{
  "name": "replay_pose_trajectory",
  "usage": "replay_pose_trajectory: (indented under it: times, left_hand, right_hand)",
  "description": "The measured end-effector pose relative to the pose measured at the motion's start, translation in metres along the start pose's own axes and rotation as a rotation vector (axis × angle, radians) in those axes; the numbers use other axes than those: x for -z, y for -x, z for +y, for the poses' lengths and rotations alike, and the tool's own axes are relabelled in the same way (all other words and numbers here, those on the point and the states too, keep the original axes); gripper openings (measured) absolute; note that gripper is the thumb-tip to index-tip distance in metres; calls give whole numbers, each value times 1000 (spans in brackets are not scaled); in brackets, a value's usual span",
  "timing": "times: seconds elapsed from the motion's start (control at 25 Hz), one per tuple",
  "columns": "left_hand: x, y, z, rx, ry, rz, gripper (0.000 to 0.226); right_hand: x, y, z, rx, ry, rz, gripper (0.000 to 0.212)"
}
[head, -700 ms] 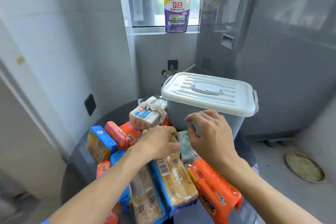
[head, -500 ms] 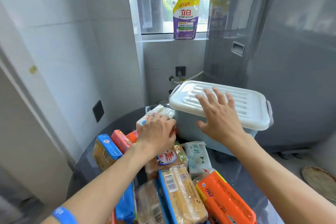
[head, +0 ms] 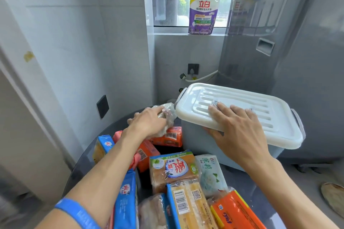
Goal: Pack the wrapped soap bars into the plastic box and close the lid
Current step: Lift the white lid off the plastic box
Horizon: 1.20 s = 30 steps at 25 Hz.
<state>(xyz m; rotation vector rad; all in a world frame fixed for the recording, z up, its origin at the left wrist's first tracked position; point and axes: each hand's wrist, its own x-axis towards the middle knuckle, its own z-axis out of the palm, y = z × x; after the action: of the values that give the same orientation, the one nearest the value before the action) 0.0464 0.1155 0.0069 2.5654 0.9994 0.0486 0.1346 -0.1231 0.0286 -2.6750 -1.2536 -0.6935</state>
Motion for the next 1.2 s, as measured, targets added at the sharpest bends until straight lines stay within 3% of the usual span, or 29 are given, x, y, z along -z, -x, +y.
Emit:
replay_pose_trajectory:
  times: [0.12,0.2,0.24,0.32,0.4,0.56,0.72,0.84,0.92,1.0,1.08,1.16,1.2]
  left_hand:
    - [5,5,0,-99,-65,-67,55]
    - [2,12,6,-215,-78,17,52]
    - [4,15,10,-257,36,124,44]
    - [15,19,22,-184,503,268,34]
    - [24,21,38,-85,728,242,45]
    - [16,21,59,44,696,259,44]
    - [30,1,66,98,655,110,50]
    - [26,-7,63,172,469,86,37]
    - [17,-3,58,214,421,185,26]
    - [19,10,60,89,417,465,20]
    - [20,25,75,-253,390,636,22]
    - [12,47,99,-591,318,484,31]
    - [4,57,111,-678,280,360,35]
  right_hand:
    - [6,2,-3,18,-34,-8,50]
    - [11,4,-3,30,-44,-14,52]
    - [12,6,-4,29,-39,-17,53]
    - [11,11,-10,10,-12,-15,55]
    - [9,16,-20,-24,15,-22,57]
    - [6,19,-24,-48,34,-1,57]
    - [5,15,-18,-63,23,11,53]
    - [3,12,-20,-65,13,5,53]
    - [7,11,-18,-59,-20,1,52]
    - [14,11,-16,-56,-43,-56,56]
    - [20,11,-11,-47,-83,-120,59]
    - [30,10,-4,-2,-306,-148,45]
    - [35,10,4,-9,-488,-135,32]
